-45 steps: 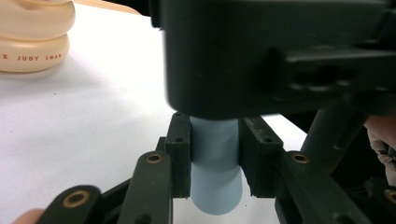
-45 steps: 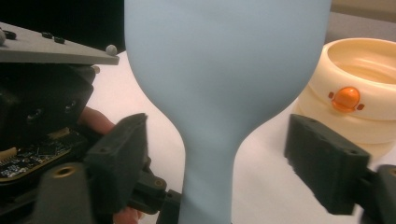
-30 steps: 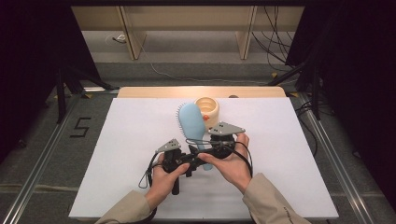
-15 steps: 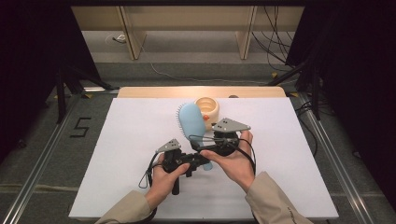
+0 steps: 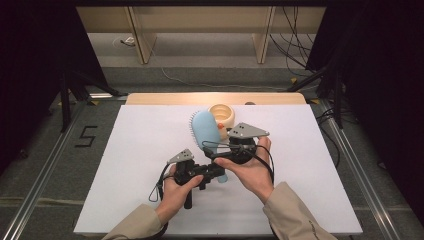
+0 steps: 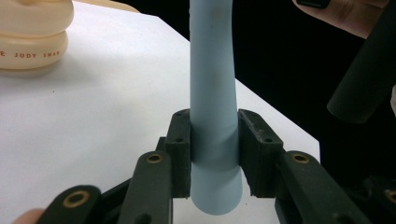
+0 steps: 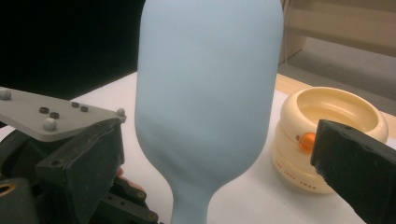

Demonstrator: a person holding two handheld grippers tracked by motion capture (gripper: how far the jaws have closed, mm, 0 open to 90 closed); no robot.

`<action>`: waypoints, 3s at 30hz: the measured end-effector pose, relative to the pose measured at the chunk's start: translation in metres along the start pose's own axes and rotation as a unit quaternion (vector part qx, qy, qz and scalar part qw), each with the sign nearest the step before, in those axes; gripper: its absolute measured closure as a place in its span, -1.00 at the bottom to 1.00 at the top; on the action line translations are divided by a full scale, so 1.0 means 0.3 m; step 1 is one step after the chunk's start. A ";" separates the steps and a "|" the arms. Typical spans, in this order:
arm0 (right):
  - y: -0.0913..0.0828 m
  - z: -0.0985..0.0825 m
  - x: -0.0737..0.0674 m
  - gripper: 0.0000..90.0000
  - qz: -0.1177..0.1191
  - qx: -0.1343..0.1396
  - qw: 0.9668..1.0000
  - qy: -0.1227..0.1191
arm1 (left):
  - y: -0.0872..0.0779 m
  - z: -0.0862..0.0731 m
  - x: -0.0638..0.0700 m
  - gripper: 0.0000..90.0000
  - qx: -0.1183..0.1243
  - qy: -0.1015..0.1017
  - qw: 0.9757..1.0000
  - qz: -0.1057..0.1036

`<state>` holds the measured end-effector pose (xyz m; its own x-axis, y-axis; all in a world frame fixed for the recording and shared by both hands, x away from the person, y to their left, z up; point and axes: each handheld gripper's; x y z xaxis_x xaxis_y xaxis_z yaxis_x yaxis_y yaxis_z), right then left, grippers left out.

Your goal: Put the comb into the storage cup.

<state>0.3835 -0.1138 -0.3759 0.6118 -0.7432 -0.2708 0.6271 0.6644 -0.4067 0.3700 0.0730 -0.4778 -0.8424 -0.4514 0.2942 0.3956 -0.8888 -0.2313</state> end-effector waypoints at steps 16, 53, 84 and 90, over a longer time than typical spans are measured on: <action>0.031 0.061 -0.028 -0.94 0.008 0.009 1.000 0.000 | -0.001 0.001 0.000 0.48 -0.001 0.004 1.000 -0.001; 0.108 0.132 -0.039 -0.97 0.002 0.001 1.000 0.010 | 0.003 -0.003 0.003 0.48 -0.004 0.005 1.000 -0.003; 0.130 0.152 -0.037 -0.81 -0.003 -0.010 1.000 0.014 | 0.004 -0.004 0.004 0.48 -0.006 0.007 1.000 0.000; 0.130 0.155 -0.038 -0.76 -0.004 -0.010 1.000 0.016 | 0.004 -0.004 0.003 0.48 -0.007 0.009 1.000 0.000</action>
<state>0.4234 -0.0757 -0.3482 0.5914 -0.7504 -0.2951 0.6215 0.6574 -0.4262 0.3694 0.0715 -0.4789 -0.8486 -0.4507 0.2772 0.3916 -0.8873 -0.2438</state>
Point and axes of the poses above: each handheld gripper's, and its own axes: y roughly forward along the jaws, z roughly out of its top, x roughly to its right, and after that the axes turned 15 degrees about y, right-handed
